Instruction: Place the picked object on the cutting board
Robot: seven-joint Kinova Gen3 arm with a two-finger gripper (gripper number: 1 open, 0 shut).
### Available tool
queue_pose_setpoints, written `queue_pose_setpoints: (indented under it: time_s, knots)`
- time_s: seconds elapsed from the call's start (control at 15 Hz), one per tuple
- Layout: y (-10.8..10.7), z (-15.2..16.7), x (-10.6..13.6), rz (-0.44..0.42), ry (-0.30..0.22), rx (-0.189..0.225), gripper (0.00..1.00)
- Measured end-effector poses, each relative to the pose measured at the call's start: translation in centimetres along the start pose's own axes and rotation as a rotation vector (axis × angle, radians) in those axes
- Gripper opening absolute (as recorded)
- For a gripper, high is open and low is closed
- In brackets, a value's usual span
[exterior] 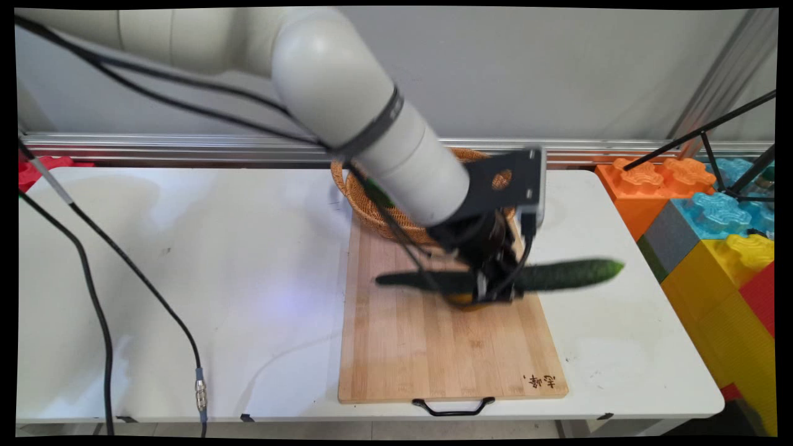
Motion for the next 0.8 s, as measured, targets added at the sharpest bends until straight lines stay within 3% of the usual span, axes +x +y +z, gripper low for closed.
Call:
queue_pose_setpoints:
  time_s: [0.33, 0.8]
  knots:
    - [2.9, 2.7, -2.5, 0.002, -0.043, -0.041, 0.00]
    - [4.5, 7.2, -5.5, 0.040, -0.078, -0.039, 0.00]
